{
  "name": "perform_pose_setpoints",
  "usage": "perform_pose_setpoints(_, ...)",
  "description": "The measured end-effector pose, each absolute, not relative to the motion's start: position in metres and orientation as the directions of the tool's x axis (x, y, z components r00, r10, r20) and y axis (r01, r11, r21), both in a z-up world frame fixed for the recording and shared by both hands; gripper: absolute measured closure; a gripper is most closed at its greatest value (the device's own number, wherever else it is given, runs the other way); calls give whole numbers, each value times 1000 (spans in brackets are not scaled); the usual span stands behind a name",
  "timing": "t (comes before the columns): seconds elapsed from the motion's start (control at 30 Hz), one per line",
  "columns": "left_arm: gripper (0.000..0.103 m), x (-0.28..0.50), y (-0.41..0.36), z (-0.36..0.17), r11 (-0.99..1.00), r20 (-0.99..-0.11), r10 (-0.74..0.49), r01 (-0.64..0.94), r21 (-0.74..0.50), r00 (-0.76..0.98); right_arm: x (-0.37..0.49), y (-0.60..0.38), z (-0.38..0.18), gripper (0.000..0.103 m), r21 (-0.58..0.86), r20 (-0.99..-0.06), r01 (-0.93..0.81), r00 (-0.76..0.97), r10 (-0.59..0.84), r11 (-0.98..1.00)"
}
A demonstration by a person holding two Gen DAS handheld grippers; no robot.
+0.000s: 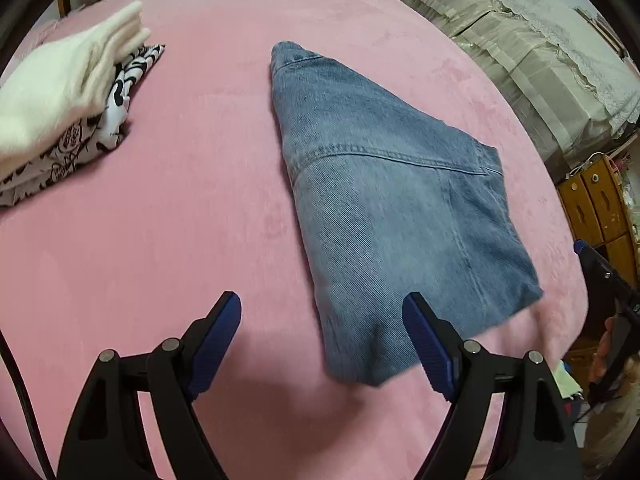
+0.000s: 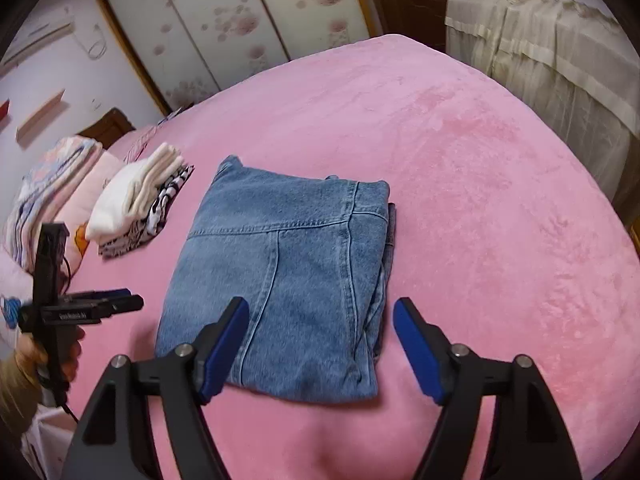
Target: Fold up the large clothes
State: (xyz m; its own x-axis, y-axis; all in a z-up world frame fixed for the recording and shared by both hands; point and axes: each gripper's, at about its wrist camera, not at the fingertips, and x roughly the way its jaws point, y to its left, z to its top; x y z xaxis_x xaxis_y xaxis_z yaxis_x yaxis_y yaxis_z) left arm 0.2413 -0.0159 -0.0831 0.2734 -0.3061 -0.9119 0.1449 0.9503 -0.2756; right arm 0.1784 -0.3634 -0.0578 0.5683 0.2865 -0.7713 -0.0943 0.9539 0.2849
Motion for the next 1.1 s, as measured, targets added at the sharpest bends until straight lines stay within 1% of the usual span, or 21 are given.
perform_pose_setpoints(0.13,21,244,-18,-75,930,-905,-362,148,-336,224,181,-363,-54,28,272,-784,-112,550,288,956)
perform_pose_setpoints(0.17,19,247,-19,-75,921,-899,-387,144,-363,204,183,-364,-56,28,278,-791,-112,537,294,954)
perform_pose_setpoints(0.2,16,249,-20,-76,912,-893,-407,139,-386,191,186,-365,-58,28,290,-797,-115,521,306,950)
perform_pose_setpoints(0.23,7,252,-21,-78,901,-885,-432,131,-415,173,190,-367,-62,28,314,-802,-116,500,329,942)
perform_pose_setpoints(0.27,0,256,-22,-81,887,-875,-460,127,-444,151,194,-370,-66,28,331,-805,-111,485,342,937)
perform_pose_setpoints(0.3,0,260,-25,-85,871,-862,-490,121,-477,128,199,-373,-71,28,346,-810,-106,467,354,932)
perform_pose_setpoints(0.37,0,268,-27,-93,860,-853,-509,108,-498,119,209,-379,-84,28,384,-814,-96,433,386,918)
perform_pose_setpoints(0.43,0,278,-30,-103,843,-835,-537,101,-528,117,222,-386,-102,28,457,-803,-77,391,449,886)
perform_pose_setpoints(0.57,0,297,-34,-129,830,-824,-558,87,-551,103,246,-393,-140,28,536,-794,-26,324,514,844)
perform_pose_setpoints(0.73,0,319,-39,-161,819,-814,-574,58,-571,86,269,-401,-179,28,575,-789,40,291,541,817)
perform_pose_setpoints(0.8,0,326,-43,-173,816,-813,-577,48,-575,73,276,-405,-190,28,616,-763,55,293,577,786)
perform_pose_setpoints(0.9,0,337,-53,-188,813,-811,-582,69,-578,57,284,-406,-196,29,688,-694,22,309,650,725)
perform_pose_setpoints(0.97,0,341,-61,-192,817,-816,-575,100,-568,64,289,-402,-198,32,709,-668,-9,310,676,705)
perform_pose_setpoints(1.1,0,346,-74,-198,838,-840,-539,143,-527,63,301,-386,-207,33,692,-684,-45,278,674,721)
